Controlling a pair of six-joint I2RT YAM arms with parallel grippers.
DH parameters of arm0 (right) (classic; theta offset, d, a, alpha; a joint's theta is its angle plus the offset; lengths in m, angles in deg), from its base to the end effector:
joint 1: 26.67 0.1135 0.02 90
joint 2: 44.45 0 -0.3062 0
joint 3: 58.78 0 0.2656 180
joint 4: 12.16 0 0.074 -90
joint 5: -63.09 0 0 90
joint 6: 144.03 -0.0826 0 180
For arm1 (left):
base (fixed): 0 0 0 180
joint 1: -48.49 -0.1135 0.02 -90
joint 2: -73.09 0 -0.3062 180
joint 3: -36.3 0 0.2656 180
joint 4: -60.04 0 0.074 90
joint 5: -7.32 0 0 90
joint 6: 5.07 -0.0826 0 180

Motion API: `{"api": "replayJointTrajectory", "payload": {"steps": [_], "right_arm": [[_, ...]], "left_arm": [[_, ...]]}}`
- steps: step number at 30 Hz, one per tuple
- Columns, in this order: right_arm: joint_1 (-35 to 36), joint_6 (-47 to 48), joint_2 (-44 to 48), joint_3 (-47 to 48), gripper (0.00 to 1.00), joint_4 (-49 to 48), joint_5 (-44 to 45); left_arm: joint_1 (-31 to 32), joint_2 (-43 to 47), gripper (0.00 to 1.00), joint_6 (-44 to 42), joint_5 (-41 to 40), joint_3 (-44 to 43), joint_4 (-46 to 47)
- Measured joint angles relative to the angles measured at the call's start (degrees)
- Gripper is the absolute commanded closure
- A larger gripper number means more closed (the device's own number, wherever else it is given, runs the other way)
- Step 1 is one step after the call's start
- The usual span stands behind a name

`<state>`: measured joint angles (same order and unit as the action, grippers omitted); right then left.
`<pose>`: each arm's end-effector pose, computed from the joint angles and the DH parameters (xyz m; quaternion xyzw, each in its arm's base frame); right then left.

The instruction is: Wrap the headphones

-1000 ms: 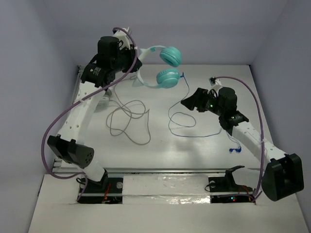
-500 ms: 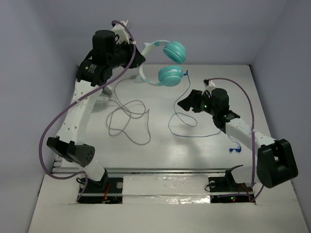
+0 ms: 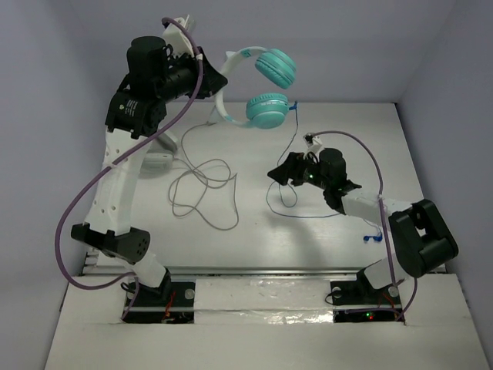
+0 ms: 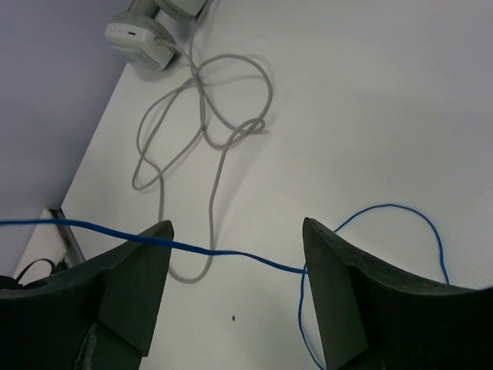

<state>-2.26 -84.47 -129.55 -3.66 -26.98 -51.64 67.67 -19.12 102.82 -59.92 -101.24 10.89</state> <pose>0.3206 0.1834 0.2469 -0.0891 0.7815 0.4243 0.4485 0.3374 -0.1512 0.5984 0.1428 0.7144 -0.3495 0.5892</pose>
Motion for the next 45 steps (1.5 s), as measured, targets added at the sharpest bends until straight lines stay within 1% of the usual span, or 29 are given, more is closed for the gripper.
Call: {"api": "replayJointTrajectory", "payload": {"steps": [1, 6, 12, 15, 16, 18, 19, 20, 21, 24, 27, 30, 36, 41, 45], "right_arm": [[0.07, -0.33, -0.22, -1.05, 0.29, -1.33, -0.15], [0.07, -1.27, -0.68, -5.53, 0.31, -7.26, -0.37], [0.07, -1.84, -5.07, -6.1, 0.33, -12.83, -0.28], [0.07, -2.38, -6.1, -6.25, 0.42, -13.97, -0.37], [0.11, -2.6, -6.23, -6.25, 0.54, -14.36, -0.42], [0.35, -3.1, -6.25, -6.34, 0.7, -15.23, -0.46], [0.48, -3.41, -6.23, -6.38, 0.9, -15.52, -0.55], [0.96, -3.74, -6.01, -6.47, 0.99, -15.45, -0.48], [1.55, -4.0, -5.55, -6.54, 1.0, -14.58, -0.17], [4.5, -4.33, -2.1, -6.56, 1.0, -9.07, 2.23], [8.26, -4.42, 3.93, -6.29, 1.0, -0.52, 6.73], [10.25, -4.42, 7.43, -3.96, 1.0, 9.14, 10.95], [12.76, -2.58, 5.57, 5.2, 1.0, 29.79, 21.07], [19.71, 0.35, 4.24, 12.07, 1.0, 43.58, 28.37], [26.77, 3.76, 3.67, 20.61, 1.0, 53.75, 32.52]], "left_arm": [[-0.37, -0.15, 1.0, 0.17, 0.22, -0.35, -0.22], [-2.69, -1.11, 1.0, 1.49, 2.03, -3.21, -0.11], [-3.65, -1.18, 1.0, 3.85, 4.9, -4.17, 1.27], [-4.31, -1.18, 1.0, 4.83, 6.69, -4.17, 1.77], [-4.52, -1.18, 1.0, 5.16, 6.97, -4.17, 1.99], [-5.11, -1.14, 1.0, 5.66, 7.02, -3.74, 3.15], [-5.33, -0.87, 1.0, 6.01, 6.95, -2.93, 4.2], [-5.6, -0.57, 1.0, 6.36, 6.73, -1.75, 5.22], [-5.84, -0.07, 1.0, 6.69, 6.27, 0.15, 6.64], [-6.88, 1.53, 1.0, 7.76, 4.33, 7.63, 10.47], [-8.44, 2.64, 1.0, 9.29, 1.49, 16.44, 14.38], [-10.27, 2.93, 1.0, 11.06, -2.62, 25.18, 17.84], [-12.2, 3.91, 1.0, 13.84, -12.92, 39.54, 23.45], [-12.13, 8.33, 1.0, 15.96, -18.97, 50.69, 28.17], [-10.67, 9.57, 1.0, 16.24, -23.15, 53.7, 30.8]]}}
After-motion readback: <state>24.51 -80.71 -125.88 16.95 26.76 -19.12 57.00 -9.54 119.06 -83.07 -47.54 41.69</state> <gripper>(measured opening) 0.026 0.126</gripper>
